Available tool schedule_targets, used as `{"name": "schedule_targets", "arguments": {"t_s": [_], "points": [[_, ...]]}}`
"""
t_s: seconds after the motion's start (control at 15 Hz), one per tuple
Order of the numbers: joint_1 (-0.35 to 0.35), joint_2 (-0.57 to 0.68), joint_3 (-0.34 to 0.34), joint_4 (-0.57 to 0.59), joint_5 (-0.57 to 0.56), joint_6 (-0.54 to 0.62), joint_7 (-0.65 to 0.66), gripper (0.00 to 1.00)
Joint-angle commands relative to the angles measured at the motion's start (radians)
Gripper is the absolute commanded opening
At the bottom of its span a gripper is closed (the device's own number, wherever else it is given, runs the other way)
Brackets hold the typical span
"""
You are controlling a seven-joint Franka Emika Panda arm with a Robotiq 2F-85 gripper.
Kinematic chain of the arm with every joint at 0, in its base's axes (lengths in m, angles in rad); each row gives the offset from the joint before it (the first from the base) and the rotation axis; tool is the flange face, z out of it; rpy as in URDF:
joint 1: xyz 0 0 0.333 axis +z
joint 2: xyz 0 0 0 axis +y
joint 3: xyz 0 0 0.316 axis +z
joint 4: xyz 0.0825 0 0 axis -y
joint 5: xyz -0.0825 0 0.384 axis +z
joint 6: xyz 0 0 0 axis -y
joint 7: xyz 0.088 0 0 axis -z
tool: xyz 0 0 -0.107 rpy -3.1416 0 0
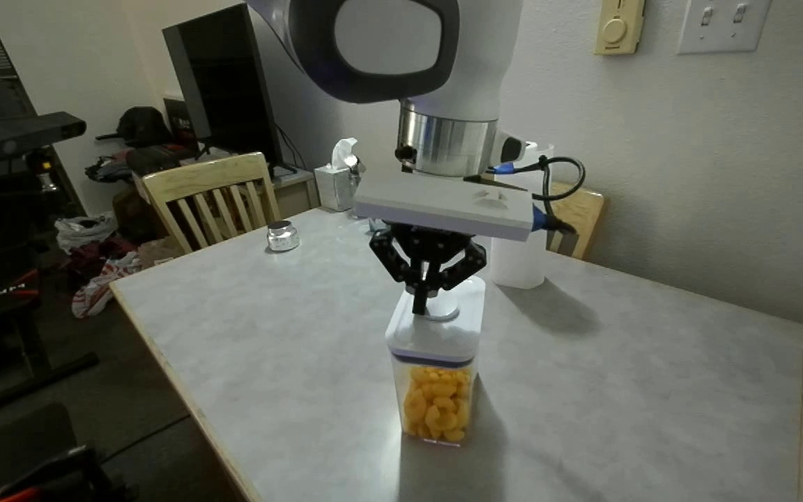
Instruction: Place the lid on the container then push the button
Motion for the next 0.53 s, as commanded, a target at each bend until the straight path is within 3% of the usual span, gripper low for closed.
{"name": "schedule_targets", "arguments": {"t_s": [0.0, 0.47], "points": [[-0.003, 0.000, 0.004, -0.001, 0.010, 0.035, -0.030, 0.00], [-0.007, 0.003, 0.001, 0.011, 0.006, 0.063, -0.037, 0.00]]}}
